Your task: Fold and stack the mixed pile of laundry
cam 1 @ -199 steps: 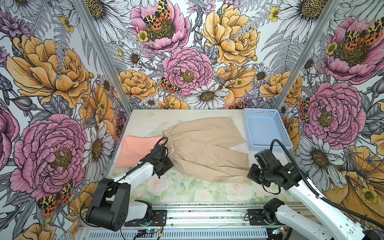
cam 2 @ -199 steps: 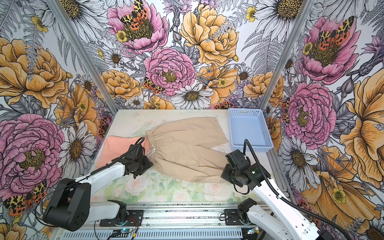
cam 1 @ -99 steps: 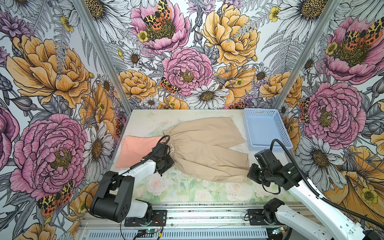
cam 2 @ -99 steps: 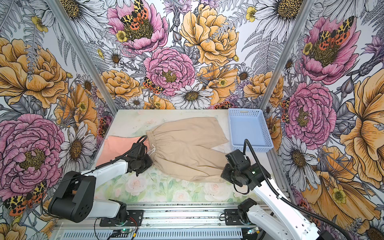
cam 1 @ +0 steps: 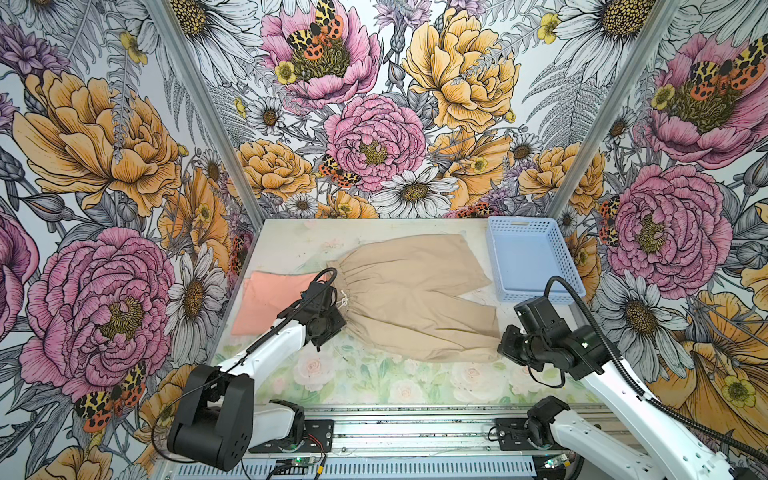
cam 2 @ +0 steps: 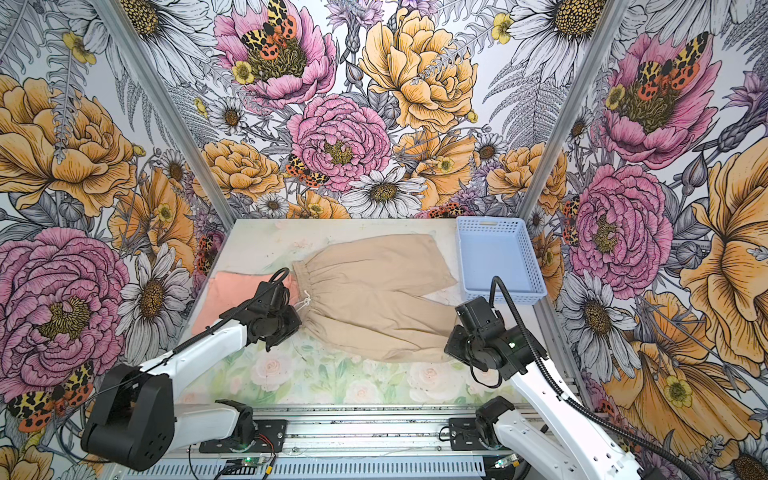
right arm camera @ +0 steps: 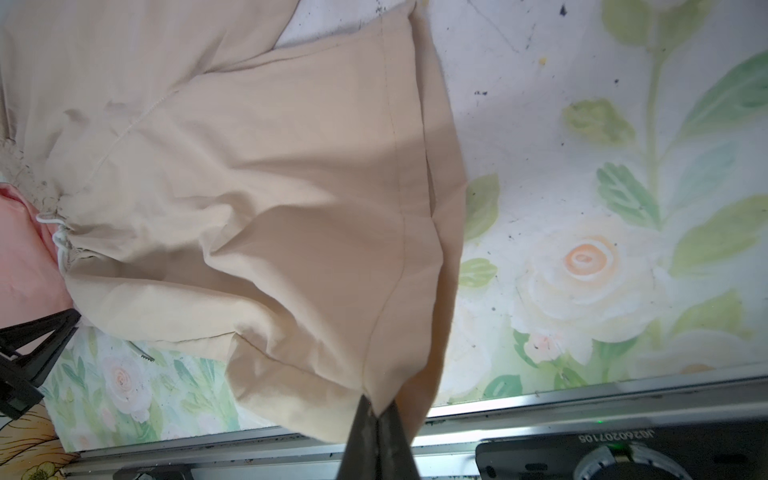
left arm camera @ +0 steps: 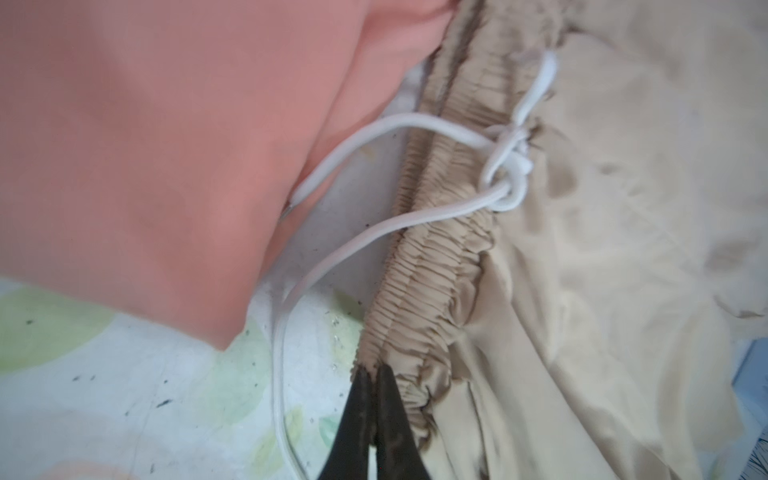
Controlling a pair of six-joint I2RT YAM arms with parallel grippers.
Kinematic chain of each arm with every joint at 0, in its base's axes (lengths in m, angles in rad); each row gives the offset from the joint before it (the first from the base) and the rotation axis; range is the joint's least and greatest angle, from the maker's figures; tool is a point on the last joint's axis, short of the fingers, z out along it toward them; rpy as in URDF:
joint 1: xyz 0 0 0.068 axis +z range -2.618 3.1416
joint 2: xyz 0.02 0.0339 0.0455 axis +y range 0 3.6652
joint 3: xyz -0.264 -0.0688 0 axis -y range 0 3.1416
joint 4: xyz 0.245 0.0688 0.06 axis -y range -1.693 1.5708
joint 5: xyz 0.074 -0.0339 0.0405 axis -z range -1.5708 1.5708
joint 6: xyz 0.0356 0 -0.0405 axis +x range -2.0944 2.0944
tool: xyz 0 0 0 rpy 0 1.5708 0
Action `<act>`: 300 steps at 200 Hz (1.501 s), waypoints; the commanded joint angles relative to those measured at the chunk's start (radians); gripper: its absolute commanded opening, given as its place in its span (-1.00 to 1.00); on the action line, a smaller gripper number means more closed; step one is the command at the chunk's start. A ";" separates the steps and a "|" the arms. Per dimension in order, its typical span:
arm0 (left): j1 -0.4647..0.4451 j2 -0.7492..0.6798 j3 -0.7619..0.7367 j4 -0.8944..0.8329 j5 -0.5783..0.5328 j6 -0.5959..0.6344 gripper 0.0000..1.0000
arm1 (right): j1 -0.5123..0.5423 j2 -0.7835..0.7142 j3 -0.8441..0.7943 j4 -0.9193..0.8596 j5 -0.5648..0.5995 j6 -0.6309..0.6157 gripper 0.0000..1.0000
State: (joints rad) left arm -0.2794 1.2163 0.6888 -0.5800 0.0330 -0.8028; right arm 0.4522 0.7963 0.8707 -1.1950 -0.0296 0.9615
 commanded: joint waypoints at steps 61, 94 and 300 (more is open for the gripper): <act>-0.033 -0.260 0.145 -0.340 0.076 0.036 -1.00 | -0.024 -0.032 0.334 -0.325 0.124 -0.147 -1.00; -0.104 -0.307 0.187 -0.405 0.072 -0.009 -1.00 | -0.023 -0.016 0.482 -0.439 0.187 -0.177 -1.00; 0.010 -0.475 0.065 -0.455 0.157 -0.114 -1.00 | -0.147 0.646 0.972 -0.170 0.201 -0.644 -1.00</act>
State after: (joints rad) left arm -0.3626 0.7410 0.7898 -1.0840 0.1219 -0.9920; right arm 0.3328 1.3693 1.7508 -1.4952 0.1894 0.4110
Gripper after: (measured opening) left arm 0.053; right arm 0.050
